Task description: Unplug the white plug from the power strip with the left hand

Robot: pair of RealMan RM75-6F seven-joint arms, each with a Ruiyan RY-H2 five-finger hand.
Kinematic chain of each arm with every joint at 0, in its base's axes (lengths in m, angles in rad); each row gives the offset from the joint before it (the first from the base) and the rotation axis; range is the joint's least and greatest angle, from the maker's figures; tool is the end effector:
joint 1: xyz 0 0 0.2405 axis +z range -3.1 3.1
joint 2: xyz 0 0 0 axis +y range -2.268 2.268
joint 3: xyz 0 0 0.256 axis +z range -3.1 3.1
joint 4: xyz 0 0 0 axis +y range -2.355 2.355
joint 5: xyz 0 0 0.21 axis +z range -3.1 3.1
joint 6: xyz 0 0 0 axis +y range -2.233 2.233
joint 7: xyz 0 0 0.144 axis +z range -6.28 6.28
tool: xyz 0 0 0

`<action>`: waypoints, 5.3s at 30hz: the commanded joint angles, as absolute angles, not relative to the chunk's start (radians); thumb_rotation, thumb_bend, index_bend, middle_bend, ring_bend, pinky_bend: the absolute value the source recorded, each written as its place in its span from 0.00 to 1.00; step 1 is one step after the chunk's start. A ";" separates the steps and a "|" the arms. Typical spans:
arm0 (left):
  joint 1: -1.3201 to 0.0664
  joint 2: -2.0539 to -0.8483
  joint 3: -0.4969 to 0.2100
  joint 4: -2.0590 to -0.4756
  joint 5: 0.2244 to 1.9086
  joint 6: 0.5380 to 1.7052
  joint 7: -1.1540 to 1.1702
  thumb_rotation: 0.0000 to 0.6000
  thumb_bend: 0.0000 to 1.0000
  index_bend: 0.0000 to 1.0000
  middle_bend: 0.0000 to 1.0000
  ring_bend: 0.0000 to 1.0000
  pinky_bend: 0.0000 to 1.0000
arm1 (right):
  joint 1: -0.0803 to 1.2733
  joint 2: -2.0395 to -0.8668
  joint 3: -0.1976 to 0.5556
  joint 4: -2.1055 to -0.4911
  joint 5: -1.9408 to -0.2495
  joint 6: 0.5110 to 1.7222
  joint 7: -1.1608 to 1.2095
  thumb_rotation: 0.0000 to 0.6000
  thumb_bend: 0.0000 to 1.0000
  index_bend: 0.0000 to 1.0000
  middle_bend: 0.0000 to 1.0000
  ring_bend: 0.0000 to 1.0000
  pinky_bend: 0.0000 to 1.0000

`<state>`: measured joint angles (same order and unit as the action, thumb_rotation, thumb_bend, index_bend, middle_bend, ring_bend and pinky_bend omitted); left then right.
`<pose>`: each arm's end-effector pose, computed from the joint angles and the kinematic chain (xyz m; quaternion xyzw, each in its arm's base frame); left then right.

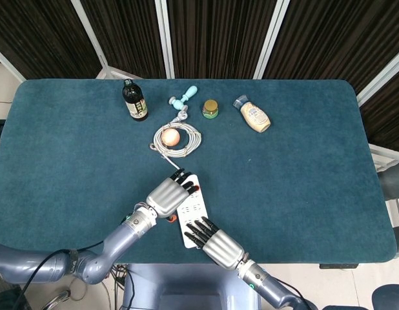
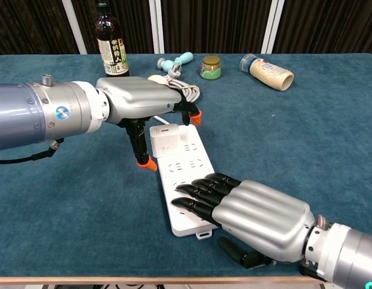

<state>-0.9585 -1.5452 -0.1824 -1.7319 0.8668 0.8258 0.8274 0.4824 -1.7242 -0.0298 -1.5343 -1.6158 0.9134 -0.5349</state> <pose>-0.0503 0.3090 -0.0472 -0.8643 -0.2531 -0.2935 0.3207 -0.1397 -0.1916 -0.0972 0.8661 -0.2506 0.3404 0.2669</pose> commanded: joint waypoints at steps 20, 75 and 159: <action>-1.032 -1.528 -0.125 -1.631 0.872 0.766 0.757 1.00 0.05 0.28 0.30 0.05 0.05 | 0.485 -1.722 -0.049 -1.532 -1.596 0.939 -0.539 1.00 0.71 0.01 0.01 0.01 0.07; -1.039 -1.629 -0.030 -1.521 0.965 0.892 0.750 1.00 0.34 0.58 0.67 0.22 0.06 | 0.483 -1.709 -0.075 -1.515 -1.566 0.986 -0.491 1.00 0.71 0.02 0.01 0.01 0.07; -1.013 -1.613 -0.065 -1.610 0.928 0.979 0.802 1.00 0.37 0.68 0.77 0.27 0.07 | 0.471 -1.738 -0.123 -1.497 -1.586 0.997 -0.462 1.00 0.71 0.03 0.01 0.01 0.07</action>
<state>-1.0176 -1.6202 -0.0690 -1.6029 0.9213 0.9743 0.8045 0.4709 -1.7384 -0.1229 -1.4965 -1.5859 0.9965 -0.4622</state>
